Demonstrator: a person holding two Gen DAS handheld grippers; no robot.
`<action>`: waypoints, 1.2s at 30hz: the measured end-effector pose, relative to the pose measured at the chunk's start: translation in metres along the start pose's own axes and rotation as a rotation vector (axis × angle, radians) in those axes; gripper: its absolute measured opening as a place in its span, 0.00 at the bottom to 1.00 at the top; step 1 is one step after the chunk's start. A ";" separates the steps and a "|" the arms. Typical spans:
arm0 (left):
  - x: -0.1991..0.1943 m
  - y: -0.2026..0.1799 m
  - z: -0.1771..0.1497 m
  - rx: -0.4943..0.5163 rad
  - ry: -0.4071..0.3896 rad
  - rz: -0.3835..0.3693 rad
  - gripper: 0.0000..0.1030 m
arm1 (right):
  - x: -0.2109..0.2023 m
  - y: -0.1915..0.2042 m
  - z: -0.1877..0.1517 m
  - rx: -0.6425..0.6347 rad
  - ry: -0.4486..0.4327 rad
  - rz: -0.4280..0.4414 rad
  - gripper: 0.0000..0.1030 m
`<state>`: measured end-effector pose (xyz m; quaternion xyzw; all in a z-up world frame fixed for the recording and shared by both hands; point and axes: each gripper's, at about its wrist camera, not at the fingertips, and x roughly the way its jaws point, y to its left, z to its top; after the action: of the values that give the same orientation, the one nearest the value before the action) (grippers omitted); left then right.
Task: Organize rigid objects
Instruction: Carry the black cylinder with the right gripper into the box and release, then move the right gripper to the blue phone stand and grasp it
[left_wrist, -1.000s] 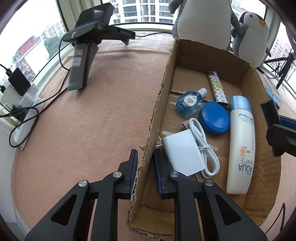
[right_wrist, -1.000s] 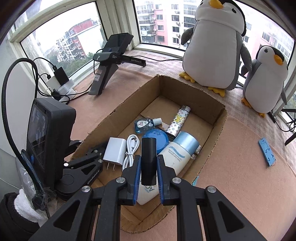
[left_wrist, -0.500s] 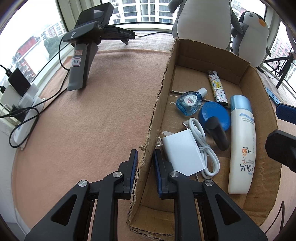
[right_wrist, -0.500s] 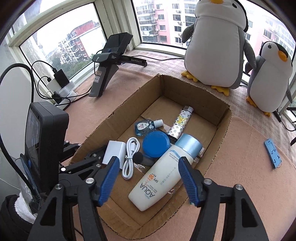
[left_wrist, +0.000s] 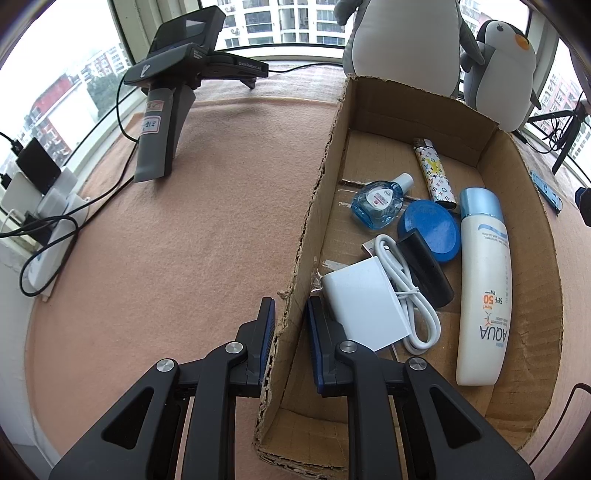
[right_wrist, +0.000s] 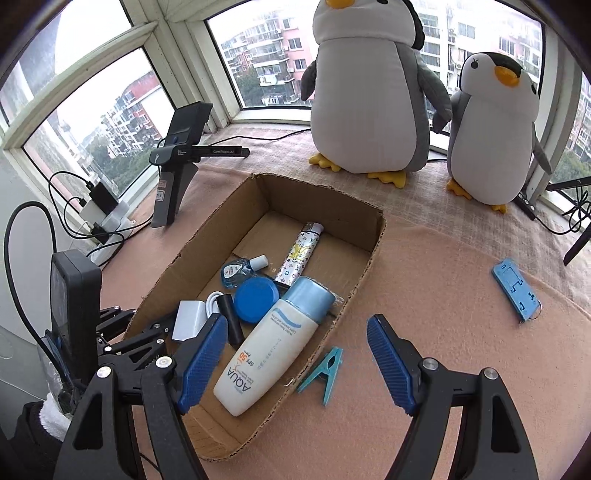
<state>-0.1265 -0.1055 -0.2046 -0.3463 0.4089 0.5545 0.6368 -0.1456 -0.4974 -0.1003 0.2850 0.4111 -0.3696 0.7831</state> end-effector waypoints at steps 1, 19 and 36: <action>0.000 0.000 0.000 0.001 0.000 -0.001 0.16 | -0.002 -0.008 0.000 0.012 -0.005 -0.006 0.72; 0.000 -0.001 -0.001 0.047 -0.006 -0.004 0.16 | -0.024 -0.170 0.020 0.088 -0.019 -0.120 0.72; -0.001 -0.003 -0.001 0.144 -0.005 -0.016 0.17 | 0.048 -0.223 0.047 0.153 0.156 -0.085 0.70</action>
<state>-0.1236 -0.1076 -0.2046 -0.3014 0.4434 0.5194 0.6655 -0.2884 -0.6750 -0.1496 0.3542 0.4529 -0.4095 0.7084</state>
